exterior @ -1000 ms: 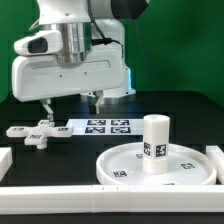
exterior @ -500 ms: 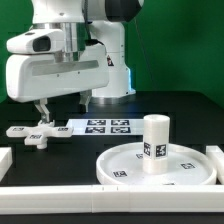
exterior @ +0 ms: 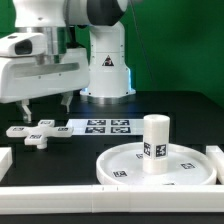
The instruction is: Assemble round table
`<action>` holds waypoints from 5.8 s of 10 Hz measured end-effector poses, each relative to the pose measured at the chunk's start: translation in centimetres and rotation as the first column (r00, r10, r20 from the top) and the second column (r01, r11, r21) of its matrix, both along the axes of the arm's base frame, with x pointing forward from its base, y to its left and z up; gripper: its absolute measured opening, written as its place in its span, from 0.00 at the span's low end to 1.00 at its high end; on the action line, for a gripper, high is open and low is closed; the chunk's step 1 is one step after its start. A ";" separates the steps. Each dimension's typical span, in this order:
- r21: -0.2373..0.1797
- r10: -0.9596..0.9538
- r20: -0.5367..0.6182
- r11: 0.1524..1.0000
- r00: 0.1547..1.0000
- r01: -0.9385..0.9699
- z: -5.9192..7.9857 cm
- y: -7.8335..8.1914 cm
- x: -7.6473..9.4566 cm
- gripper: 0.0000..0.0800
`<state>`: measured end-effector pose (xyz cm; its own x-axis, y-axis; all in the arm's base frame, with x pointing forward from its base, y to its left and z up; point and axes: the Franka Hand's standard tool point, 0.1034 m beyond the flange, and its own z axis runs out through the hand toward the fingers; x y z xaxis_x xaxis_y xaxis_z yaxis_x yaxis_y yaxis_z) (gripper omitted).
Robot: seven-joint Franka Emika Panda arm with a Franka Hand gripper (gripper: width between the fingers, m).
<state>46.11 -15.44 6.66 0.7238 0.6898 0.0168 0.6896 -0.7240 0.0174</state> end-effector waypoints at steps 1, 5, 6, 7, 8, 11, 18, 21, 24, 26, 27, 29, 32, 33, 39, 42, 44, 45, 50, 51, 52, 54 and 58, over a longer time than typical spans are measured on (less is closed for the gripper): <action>0.001 -0.004 0.000 1.000 1.000 0.004 0.0 0.2 0.1 0.81; -0.002 0.031 -0.009 1.000 0.999 -0.031 -0.7 -0.9 -0.6 0.81; -0.006 0.040 -0.008 0.999 0.999 -0.040 -1.0 -1.5 -0.9 0.81; -0.005 0.040 -0.012 0.999 0.999 -0.040 -1.1 -1.5 -1.1 0.81; -0.004 0.038 -0.016 0.999 0.999 -0.038 -1.3 -1.5 -1.2 0.81; -0.002 0.027 -0.023 1.000 0.999 -0.027 -1.7 -1.2 -1.2 0.81; 0.003 0.027 -0.047 1.000 0.999 -0.027 -2.8 -1.1 -2.0 0.81; 0.005 0.027 -0.058 1.000 0.998 -0.027 -3.4 -1.1 -2.3 0.81; 0.007 0.024 -0.067 1.000 0.997 -0.024 -3.8 -1.2 -2.6 0.81; 0.008 0.024 -0.072 1.000 0.997 -0.023 -4.0 -1.2 -2.8 0.81; 0.008 0.024 -0.073 1.000 0.997 -0.023 -4.0 -1.2 -2.8 0.81; 0.008 0.023 -0.074 1.000 0.997 -0.023 -4.1 -1.2 -2.8 0.64; 0.008 0.023 -0.074 1.000 0.997 -0.023 -4.1 -1.2 -2.8 0.56; 0.008 0.023 -0.073 1.000 0.997 -0.023 -4.1 -1.2 -2.8 0.56; 0.026 -0.059 -0.059 0.998 0.997 0.060 -0.4 3.3 -1.4 0.56; 0.038 -0.183 -0.089 0.982 0.979 0.187 2.8 9.8 1.1 0.56; 0.041 -0.235 -0.094 0.970 0.967 0.240 4.3 13.2 4.4 0.56; 0.042 -0.245 -0.081 0.968 0.966 0.249 4.6 14.6 5.9 0.56; 0.056 -0.195 -0.040 0.979 0.980 0.197 2.5 11.0 4.1 0.56; 0.051 -0.189 -0.036 0.980 0.981 0.191 3.5 11.7 4.9 0.56; 0.048 -0.198 -0.022 0.979 0.980 0.198 4.6 12.9 6.2 0.56; 0.039 -0.251 -0.025 0.967 0.968 0.252 6.5 16.4 8.1 0.56; 0.029 -0.247 -0.008 0.969 0.969 0.247 7.0 18.0 8.5 0.56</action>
Offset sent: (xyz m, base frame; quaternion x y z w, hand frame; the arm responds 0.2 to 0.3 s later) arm 0.0000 0.0000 0.0000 0.0000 0.0000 0.0000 1.0000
